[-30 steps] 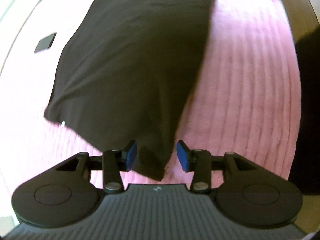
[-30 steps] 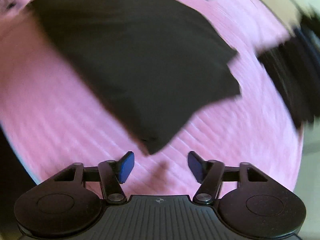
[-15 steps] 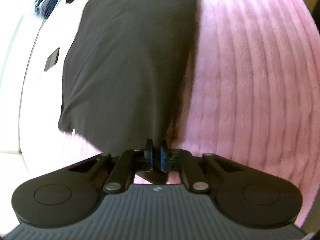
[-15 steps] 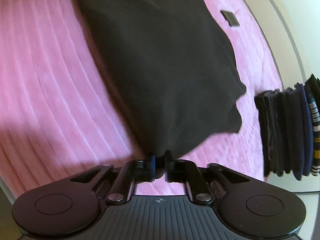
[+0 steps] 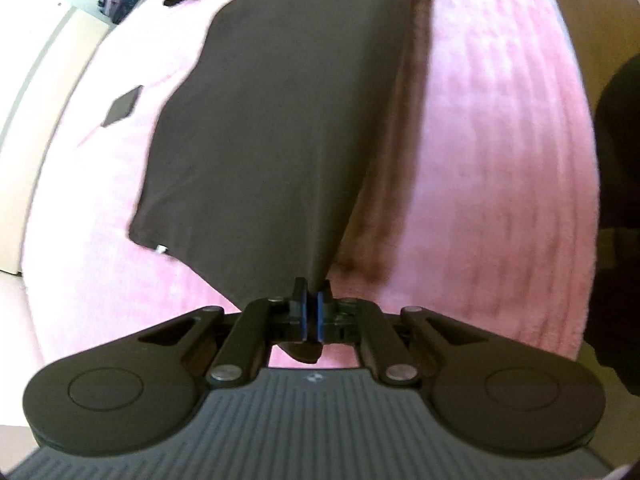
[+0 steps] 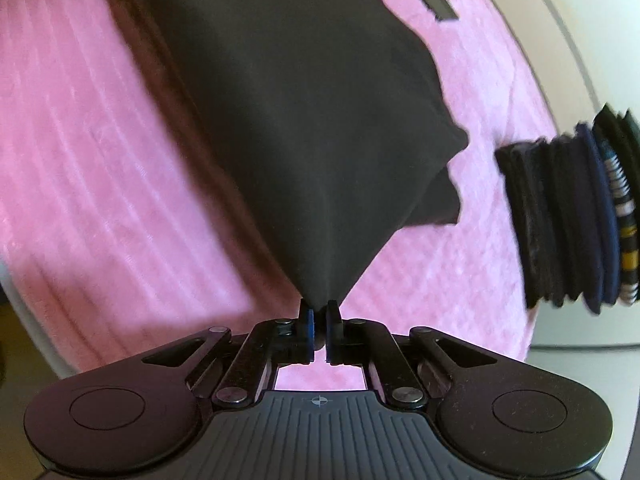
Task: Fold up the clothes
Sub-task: 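Grasp the folded edge with both grippers and fold the shirt over again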
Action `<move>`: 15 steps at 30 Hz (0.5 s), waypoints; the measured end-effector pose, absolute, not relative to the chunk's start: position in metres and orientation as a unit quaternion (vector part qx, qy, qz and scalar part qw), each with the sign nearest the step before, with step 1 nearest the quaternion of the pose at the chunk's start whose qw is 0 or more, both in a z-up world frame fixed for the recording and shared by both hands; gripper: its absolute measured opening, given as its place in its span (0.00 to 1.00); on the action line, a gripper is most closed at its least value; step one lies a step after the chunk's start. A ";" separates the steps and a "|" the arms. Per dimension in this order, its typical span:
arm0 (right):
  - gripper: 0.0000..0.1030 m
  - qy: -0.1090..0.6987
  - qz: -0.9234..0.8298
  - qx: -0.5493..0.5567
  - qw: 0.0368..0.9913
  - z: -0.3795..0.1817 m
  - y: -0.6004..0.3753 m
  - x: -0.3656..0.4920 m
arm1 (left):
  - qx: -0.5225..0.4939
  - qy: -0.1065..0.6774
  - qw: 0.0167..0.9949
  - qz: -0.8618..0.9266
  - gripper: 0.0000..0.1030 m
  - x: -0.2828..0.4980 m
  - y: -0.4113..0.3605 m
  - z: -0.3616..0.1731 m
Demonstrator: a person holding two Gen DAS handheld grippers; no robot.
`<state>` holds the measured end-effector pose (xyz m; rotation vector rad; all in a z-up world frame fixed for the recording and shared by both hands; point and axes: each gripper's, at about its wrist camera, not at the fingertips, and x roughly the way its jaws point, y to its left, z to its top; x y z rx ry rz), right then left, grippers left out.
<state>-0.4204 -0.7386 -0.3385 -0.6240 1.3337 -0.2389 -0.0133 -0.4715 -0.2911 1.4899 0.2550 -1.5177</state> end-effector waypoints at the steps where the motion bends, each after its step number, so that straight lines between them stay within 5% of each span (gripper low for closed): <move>1: 0.03 0.611 -0.107 -0.282 0.732 -0.342 -0.736 -0.420 | 0.612 0.107 0.476 -0.623 0.02 -0.014 -0.473 -0.297; 15: 0.02 0.646 -0.088 -0.253 0.715 -0.327 -0.701 -0.455 | 0.592 0.156 0.455 -0.647 0.01 -0.037 -0.425 -0.275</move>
